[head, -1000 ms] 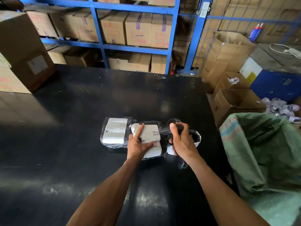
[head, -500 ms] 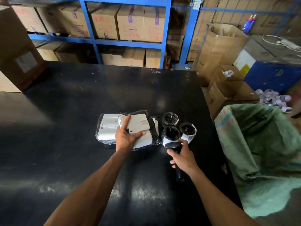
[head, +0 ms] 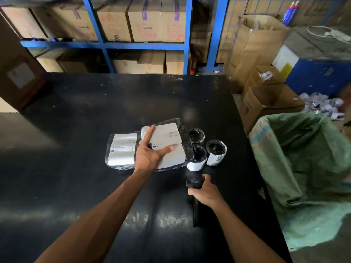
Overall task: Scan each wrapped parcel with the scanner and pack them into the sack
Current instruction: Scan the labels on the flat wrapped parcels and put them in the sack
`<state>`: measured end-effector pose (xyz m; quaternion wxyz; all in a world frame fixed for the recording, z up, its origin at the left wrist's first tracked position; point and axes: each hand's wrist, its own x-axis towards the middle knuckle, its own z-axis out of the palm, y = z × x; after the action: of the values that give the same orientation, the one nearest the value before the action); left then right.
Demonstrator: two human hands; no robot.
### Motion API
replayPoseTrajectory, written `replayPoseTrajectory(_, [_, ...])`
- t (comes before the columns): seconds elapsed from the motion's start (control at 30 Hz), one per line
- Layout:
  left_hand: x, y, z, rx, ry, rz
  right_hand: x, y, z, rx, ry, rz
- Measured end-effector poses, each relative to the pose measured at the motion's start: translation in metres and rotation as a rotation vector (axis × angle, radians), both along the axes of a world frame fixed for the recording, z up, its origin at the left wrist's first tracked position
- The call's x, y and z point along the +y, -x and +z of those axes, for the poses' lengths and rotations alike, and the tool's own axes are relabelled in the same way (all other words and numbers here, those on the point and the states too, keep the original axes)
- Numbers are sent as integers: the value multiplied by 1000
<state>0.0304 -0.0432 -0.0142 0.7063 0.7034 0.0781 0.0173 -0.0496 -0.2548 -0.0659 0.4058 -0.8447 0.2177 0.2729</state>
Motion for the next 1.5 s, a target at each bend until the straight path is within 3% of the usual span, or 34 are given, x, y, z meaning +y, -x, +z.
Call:
replayPoseTrajectory(0.07, [-16,-4,4,23,25,-49,-12,-15,19,-147,-128,-116])
replayPoseTrajectory(0.17, [-50,-7,16,30,28,-130,-45,-40,56,-405,-528,-367])
replayPoseTrajectory(0.23, [-78,-6,22,12,52,-170,-68,-53,78,-419,-671,-342])
replayPoseTrajectory(0.33, [-134,-10,30,-5,-5,-290,-110,-64,88,-489,-579,-251])
replayPoseTrajectory(0.5, [-240,-35,38,130,-11,-510,-221,-76,81,-632,-504,-348])
replayPoseTrajectory(0.67, [-339,-64,26,176,-252,-637,-352,-87,64,-644,-462,-553])
replayPoseTrajectory(0.83, [-430,-69,10,213,-495,-588,-440,-100,32,-576,-424,-541])
replayPoseTrajectory(1.0, [-475,-80,-26,246,-818,-544,-465,-106,-27,-420,-424,-524])
replayPoseTrajectory(1.1, [-483,-88,-40,160,-953,-436,-469,-118,-73,-293,-424,-455])
replayPoseTrajectory(1.4, [-461,-103,-53,104,-924,-450,-428,-169,-151,-232,-441,-316])
replayPoseTrajectory(1.5, [-456,-104,-57,101,-904,-443,-425,-179,-172,-241,-332,-288])
